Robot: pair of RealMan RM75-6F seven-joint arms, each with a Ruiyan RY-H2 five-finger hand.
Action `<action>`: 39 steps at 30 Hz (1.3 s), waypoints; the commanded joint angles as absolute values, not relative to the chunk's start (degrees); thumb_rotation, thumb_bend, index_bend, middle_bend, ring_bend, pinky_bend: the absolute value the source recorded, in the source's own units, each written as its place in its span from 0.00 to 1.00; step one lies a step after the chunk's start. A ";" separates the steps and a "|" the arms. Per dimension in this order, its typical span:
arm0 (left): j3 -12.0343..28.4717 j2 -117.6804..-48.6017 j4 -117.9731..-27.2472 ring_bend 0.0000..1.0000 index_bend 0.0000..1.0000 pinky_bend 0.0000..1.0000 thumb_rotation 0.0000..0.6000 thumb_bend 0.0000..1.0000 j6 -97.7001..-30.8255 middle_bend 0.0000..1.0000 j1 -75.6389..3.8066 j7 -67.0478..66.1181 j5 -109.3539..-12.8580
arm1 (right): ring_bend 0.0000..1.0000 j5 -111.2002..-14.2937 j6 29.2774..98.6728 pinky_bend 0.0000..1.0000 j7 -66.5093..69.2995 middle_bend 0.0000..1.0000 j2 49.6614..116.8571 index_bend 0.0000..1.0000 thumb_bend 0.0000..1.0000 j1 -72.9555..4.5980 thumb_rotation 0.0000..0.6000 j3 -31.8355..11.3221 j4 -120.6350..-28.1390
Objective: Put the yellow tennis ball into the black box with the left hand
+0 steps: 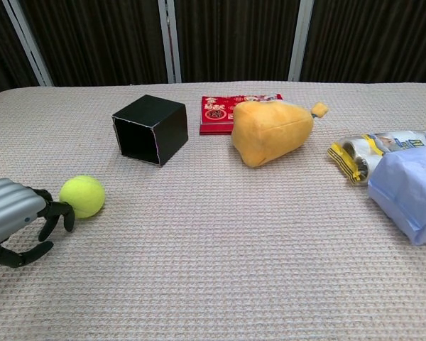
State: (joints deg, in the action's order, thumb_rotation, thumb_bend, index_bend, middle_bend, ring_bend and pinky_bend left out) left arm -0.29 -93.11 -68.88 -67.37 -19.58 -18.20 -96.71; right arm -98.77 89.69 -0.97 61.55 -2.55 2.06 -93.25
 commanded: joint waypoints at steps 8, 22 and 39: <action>1.66 -97.12 -63.52 0.34 0.34 0.43 1.00 0.39 -64.70 0.42 -22.84 -16.38 -93.64 | 0.00 -99.04 89.72 0.00 -0.34 0.00 61.36 0.00 0.34 -2.65 1.00 2.07 -92.95; 2.38 -99.76 -58.32 0.34 0.32 0.42 1.00 0.39 -65.54 0.43 -27.25 -11.08 -94.38 | 0.00 -99.06 90.49 0.00 0.33 0.00 61.16 0.00 0.34 -2.24 1.00 2.06 -92.82; 4.12 -101.18 -57.10 0.34 0.31 0.42 1.00 0.39 -63.39 0.42 -30.66 -10.74 -91.26 | 0.00 -98.39 90.51 0.00 0.87 0.00 60.77 0.00 0.34 -2.28 1.00 1.61 -93.01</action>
State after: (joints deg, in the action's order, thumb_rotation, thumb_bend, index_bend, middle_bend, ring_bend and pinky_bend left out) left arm 4.07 -101.16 -57.06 -63.42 -30.62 -10.70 -91.29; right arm -98.38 90.51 0.86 60.77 -2.27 1.62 -93.02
